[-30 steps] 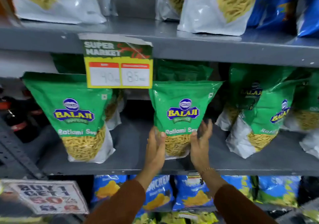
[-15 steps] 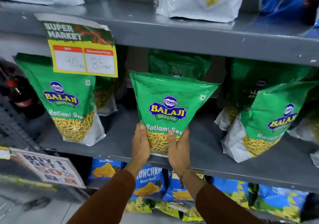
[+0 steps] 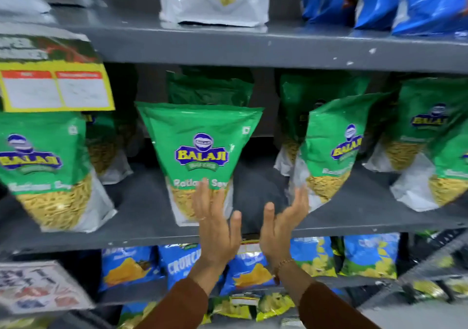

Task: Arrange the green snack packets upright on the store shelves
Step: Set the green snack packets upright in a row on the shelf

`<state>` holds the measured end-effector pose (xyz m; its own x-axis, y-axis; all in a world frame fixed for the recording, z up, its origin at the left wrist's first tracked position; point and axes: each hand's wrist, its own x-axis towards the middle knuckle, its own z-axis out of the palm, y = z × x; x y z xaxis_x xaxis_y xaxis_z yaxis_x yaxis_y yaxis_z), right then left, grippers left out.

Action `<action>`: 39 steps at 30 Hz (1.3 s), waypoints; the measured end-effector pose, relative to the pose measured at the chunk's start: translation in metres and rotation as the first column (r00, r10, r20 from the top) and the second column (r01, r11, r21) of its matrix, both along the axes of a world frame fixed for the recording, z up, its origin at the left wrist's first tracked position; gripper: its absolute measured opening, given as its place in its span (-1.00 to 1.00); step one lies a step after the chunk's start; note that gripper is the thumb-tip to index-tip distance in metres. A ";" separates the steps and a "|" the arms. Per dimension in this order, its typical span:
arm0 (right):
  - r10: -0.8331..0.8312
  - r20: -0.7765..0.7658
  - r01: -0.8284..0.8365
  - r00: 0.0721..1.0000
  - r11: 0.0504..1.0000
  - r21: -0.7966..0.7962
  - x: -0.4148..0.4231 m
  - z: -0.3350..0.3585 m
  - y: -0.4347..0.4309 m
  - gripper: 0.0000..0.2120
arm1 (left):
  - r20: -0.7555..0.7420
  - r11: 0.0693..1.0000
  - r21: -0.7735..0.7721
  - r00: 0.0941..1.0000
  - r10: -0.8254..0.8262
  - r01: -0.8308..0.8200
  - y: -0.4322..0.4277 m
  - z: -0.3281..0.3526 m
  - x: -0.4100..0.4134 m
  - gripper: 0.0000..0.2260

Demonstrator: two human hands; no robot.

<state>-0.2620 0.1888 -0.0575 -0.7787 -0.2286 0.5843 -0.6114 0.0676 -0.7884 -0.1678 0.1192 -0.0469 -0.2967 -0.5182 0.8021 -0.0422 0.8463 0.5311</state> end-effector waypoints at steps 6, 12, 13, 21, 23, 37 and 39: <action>-0.193 0.320 0.244 0.927 0.962 -0.126 -0.115 0.022 0.044 -0.15 | 0.140 0.864 0.379 0.902 -0.408 0.332 0.046 0.020 -0.087 -0.62; 0.263 0.493 -0.220 0.829 0.965 -0.144 -0.199 0.042 0.053 -0.64 | -0.096 0.608 0.733 0.931 -0.351 0.305 0.065 0.019 -0.160 -0.13; 0.320 0.502 -0.301 0.804 0.946 -0.121 -0.205 0.041 0.052 -0.68 | -0.111 0.606 0.733 0.933 -0.343 0.310 0.069 0.021 -0.168 -0.14; 0.277 0.313 -0.305 0.908 0.951 0.043 -0.170 0.051 0.052 -0.61 | -0.225 0.704 0.648 0.956 -0.189 0.292 0.056 0.032 -0.173 -0.57; 0.222 0.233 -0.241 0.947 0.969 0.053 -0.152 0.050 0.055 -0.44 | -0.190 0.711 0.655 0.967 -0.172 0.255 0.051 0.038 -0.172 -0.72; 0.255 0.303 -0.286 0.918 0.956 0.063 -0.163 0.035 0.089 -0.13 | -0.085 0.699 0.704 0.992 -0.093 0.126 0.085 0.018 -0.190 -0.61; 0.325 0.335 -0.361 0.885 0.931 0.050 -0.164 0.033 0.089 -0.14 | -0.085 0.714 0.694 0.995 -0.042 0.089 0.085 0.015 -0.188 -0.56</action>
